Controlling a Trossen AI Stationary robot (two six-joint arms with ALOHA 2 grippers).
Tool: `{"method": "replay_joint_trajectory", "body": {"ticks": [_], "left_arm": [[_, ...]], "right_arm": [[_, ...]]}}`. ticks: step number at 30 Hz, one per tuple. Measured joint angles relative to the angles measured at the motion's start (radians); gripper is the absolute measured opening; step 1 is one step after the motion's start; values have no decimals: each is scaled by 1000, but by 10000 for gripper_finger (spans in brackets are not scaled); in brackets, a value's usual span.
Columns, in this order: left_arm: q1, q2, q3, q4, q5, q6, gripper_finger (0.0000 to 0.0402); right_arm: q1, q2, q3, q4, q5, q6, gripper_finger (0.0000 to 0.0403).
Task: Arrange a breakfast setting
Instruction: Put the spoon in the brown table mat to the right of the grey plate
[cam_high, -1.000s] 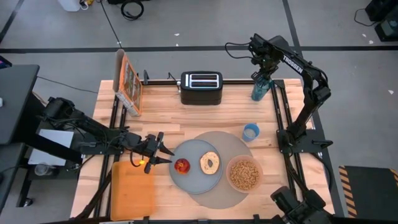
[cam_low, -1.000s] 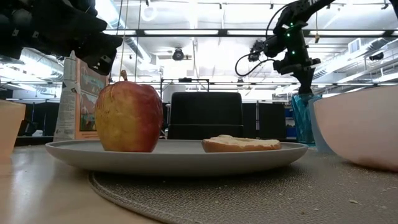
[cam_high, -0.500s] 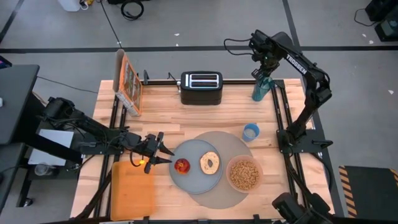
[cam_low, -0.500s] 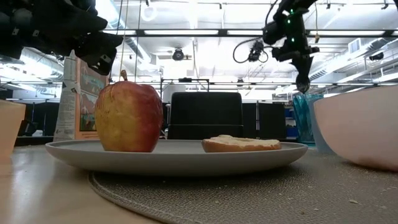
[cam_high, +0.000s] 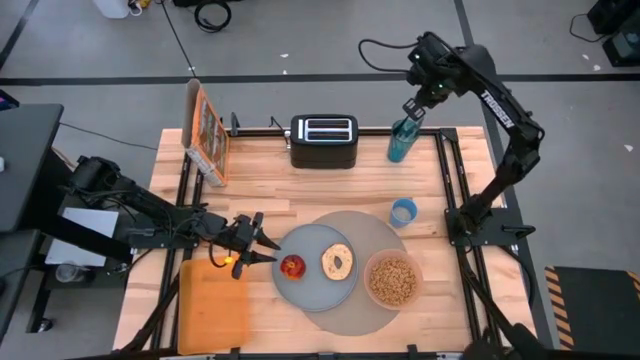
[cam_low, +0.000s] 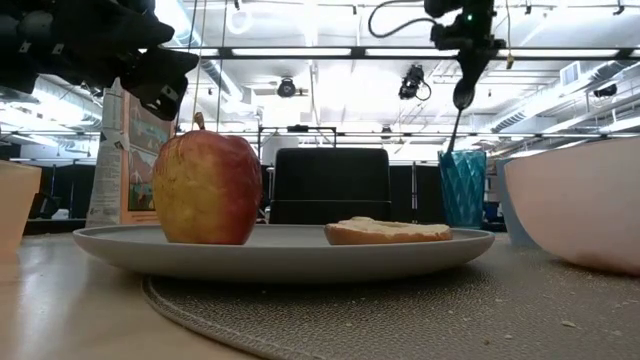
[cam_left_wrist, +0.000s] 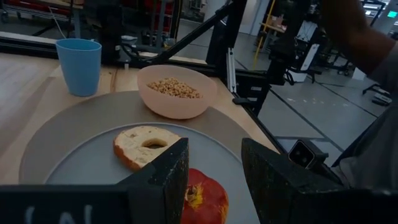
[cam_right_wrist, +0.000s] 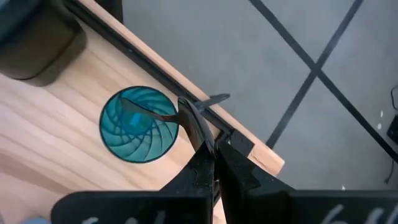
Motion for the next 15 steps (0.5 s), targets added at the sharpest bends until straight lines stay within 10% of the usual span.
{"method": "replay_joint_trajectory", "body": {"ticks": [15], "left_arm": [[-11, 0, 0, 0, 0, -26, 156]], "right_arm": [[21, -224, 2, -1, -175, -79, 14]]}}
